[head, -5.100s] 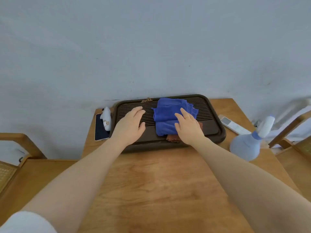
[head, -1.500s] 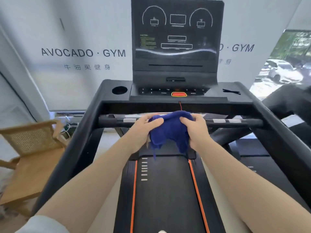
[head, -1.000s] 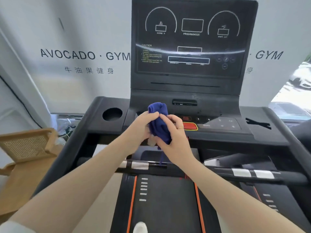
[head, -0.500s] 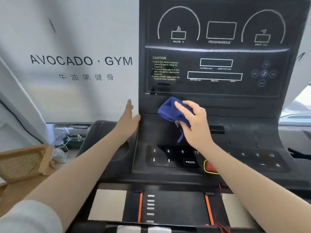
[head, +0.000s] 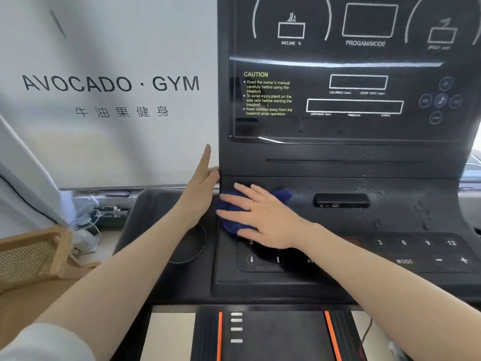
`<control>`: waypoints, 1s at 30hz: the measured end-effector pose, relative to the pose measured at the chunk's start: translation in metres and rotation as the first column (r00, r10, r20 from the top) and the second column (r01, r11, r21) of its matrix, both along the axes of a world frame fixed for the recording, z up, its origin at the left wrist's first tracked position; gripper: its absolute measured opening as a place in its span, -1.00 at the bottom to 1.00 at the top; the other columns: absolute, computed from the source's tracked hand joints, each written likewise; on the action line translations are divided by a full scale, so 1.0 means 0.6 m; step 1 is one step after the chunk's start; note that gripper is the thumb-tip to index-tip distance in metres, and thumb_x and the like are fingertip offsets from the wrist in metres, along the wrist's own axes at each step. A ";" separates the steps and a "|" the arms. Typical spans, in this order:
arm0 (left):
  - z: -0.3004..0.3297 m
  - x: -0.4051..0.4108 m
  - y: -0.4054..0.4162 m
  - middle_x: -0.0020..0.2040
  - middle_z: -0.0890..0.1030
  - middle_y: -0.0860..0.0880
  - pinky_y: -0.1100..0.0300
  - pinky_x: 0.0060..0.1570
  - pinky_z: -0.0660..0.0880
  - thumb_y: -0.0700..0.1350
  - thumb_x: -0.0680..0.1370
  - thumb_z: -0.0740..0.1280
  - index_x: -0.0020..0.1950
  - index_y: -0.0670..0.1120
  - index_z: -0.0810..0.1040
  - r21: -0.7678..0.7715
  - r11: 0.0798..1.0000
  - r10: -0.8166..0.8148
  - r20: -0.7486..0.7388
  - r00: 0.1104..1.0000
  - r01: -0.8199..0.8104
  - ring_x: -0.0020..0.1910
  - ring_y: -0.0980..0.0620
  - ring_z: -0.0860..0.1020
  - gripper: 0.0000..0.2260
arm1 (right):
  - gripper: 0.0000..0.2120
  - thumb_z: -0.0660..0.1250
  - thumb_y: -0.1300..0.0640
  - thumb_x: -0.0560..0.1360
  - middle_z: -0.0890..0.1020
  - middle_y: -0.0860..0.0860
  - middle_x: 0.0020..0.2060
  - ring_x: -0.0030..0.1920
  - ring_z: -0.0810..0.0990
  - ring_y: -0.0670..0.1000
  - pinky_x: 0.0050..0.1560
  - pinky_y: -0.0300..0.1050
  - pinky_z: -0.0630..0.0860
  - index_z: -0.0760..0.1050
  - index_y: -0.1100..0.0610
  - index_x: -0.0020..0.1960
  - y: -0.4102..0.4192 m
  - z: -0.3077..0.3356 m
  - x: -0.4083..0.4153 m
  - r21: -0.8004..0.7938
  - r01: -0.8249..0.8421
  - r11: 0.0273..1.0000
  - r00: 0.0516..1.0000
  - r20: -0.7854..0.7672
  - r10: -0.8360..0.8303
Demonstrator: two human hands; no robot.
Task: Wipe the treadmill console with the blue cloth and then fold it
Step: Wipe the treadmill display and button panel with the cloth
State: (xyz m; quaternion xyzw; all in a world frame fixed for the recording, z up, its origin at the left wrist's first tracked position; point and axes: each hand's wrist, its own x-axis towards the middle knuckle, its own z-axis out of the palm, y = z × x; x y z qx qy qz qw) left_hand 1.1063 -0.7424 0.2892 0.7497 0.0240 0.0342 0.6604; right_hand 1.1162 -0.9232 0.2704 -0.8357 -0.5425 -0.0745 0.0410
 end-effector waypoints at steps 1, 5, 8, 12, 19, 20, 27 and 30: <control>0.001 0.003 0.002 0.16 0.55 0.02 0.21 0.28 0.31 -0.14 0.66 0.05 0.50 0.19 -0.03 0.020 1.000 0.000 0.015 1.000 0.000 0.19 0.09 0.49 -0.52 | -0.54 0.07 -0.03 0.50 0.35 0.01 0.42 0.44 0.22 0.21 0.42 0.09 0.03 0.42 -0.04 0.37 0.000 0.004 0.011 -0.004 0.004 1.000 0.996 0.088 -0.004; 0.001 0.015 0.005 0.14 0.55 -0.10 0.10 0.30 0.36 -0.09 0.64 0.07 0.47 0.27 0.07 0.100 0.995 -0.030 0.015 0.999 0.028 0.16 0.00 0.50 -0.54 | -0.55 0.15 0.16 0.42 0.40 -0.07 0.39 0.31 0.28 0.22 0.30 0.13 0.11 0.51 -0.10 0.25 -0.033 0.024 0.048 0.077 0.089 0.993 0.942 0.317 -0.109; 0.003 0.016 0.000 0.20 0.51 0.00 0.10 0.22 0.43 -0.07 0.61 0.14 0.45 0.33 0.07 0.172 0.985 0.004 0.014 1.000 -0.006 0.14 0.06 0.49 -0.50 | -0.50 0.13 0.19 0.36 0.42 -0.10 0.37 0.18 0.31 0.19 0.15 0.06 0.16 0.53 -0.08 0.23 -0.078 0.029 0.045 0.155 0.161 0.975 0.932 0.303 -0.202; -0.002 0.018 -0.003 0.15 0.53 -0.01 0.23 0.07 0.47 -0.08 0.59 0.19 0.45 0.32 0.08 0.181 0.982 0.053 0.036 0.998 -0.059 0.03 0.01 0.53 -0.47 | -0.43 0.01 0.25 0.30 0.46 -0.07 0.33 0.10 0.31 0.16 0.10 0.02 0.19 0.58 0.00 0.17 -0.099 0.011 0.034 0.290 0.217 0.932 0.930 0.229 -0.288; -0.002 0.022 -0.004 0.25 0.50 0.00 0.45 -0.10 0.41 -0.10 0.61 0.17 0.48 0.26 0.07 0.225 0.972 0.062 0.045 0.997 -0.071 0.11 0.08 0.49 -0.49 | -0.42 0.33 0.40 0.23 0.48 0.00 0.33 0.12 0.28 0.17 0.07 0.12 0.40 0.56 0.06 0.22 -0.019 0.013 0.051 0.176 0.010 0.984 0.950 0.304 -0.064; -0.002 0.021 -0.004 0.25 0.50 -0.01 0.37 -0.04 0.45 -0.10 0.61 0.17 0.47 0.28 0.08 0.219 0.973 0.064 0.048 0.997 -0.073 0.11 0.03 0.50 -0.49 | -0.47 0.26 0.33 0.29 0.47 -0.02 0.34 0.12 0.29 0.16 0.11 0.10 0.36 0.56 0.04 0.23 -0.034 0.016 0.056 0.138 -0.006 0.990 0.951 0.307 -0.037; -0.003 0.015 -0.009 0.18 0.53 0.00 0.15 0.10 0.42 -0.09 0.61 0.15 0.43 0.37 0.10 0.195 0.975 0.101 0.023 0.995 -0.104 0.02 0.05 0.53 -0.49 | -0.46 0.04 0.20 0.29 0.37 -0.11 0.35 0.14 0.31 0.15 0.05 0.16 0.41 0.44 -0.05 0.22 -0.197 0.013 0.065 0.174 0.100 0.980 0.972 0.195 -0.134; 0.001 0.011 -0.019 0.19 0.53 0.00 0.15 0.03 0.41 -0.10 0.61 0.14 0.44 0.36 0.08 0.200 0.972 0.123 0.021 0.992 -0.125 -0.12 0.07 0.50 -0.49 | -0.45 0.02 0.27 0.27 0.50 -0.03 0.28 0.08 0.30 0.15 0.01 0.21 0.45 0.58 0.05 0.13 -0.159 0.014 0.067 0.233 0.060 0.971 0.963 0.244 -0.118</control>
